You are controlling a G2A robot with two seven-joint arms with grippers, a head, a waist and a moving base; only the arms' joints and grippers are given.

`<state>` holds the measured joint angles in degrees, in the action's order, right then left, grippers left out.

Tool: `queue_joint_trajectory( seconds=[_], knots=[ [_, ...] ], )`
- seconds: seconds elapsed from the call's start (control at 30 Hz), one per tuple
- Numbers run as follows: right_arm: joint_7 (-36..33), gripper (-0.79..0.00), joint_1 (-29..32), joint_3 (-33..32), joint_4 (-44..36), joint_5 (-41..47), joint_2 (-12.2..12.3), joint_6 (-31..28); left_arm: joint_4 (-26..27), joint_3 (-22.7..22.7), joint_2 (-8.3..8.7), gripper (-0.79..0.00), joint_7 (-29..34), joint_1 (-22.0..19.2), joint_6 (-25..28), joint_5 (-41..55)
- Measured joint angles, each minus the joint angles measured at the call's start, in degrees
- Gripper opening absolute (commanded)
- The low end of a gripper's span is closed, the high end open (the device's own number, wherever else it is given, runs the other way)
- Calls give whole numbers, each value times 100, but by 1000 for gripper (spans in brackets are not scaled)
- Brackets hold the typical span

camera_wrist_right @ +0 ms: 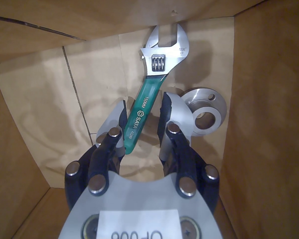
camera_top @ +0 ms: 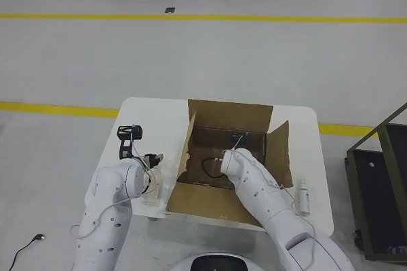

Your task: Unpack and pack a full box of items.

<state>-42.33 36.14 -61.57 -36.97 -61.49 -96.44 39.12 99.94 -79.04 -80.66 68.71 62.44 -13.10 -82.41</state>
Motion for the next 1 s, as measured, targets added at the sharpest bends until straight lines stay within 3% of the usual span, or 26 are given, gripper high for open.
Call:
queue_joint_trajectory(
  seconds=[0.13,0.2,0.27,0.3,0.67,1.0],
  knots=[
    [55,-480,-115,33,244,64,-49,-55,0,0,0,0,0,0,0,0],
    [75,-554,-174,47,365,91,-74,-65,0,0,0,0,0,0,0,0],
    [75,-742,-224,59,463,110,-93,-68,0,0,0,0,0,0,0,0],
    [75,-785,-256,67,524,116,-105,-61,0,0,0,0,0,0,0,0],
    [68,-785,-340,160,623,70,-169,-229,0,0,0,0,0,0,0,0],
    [-227,-785,93,273,-169,-420,-74,-564,0,0,0,0,0,0,0,0]
  ],
)
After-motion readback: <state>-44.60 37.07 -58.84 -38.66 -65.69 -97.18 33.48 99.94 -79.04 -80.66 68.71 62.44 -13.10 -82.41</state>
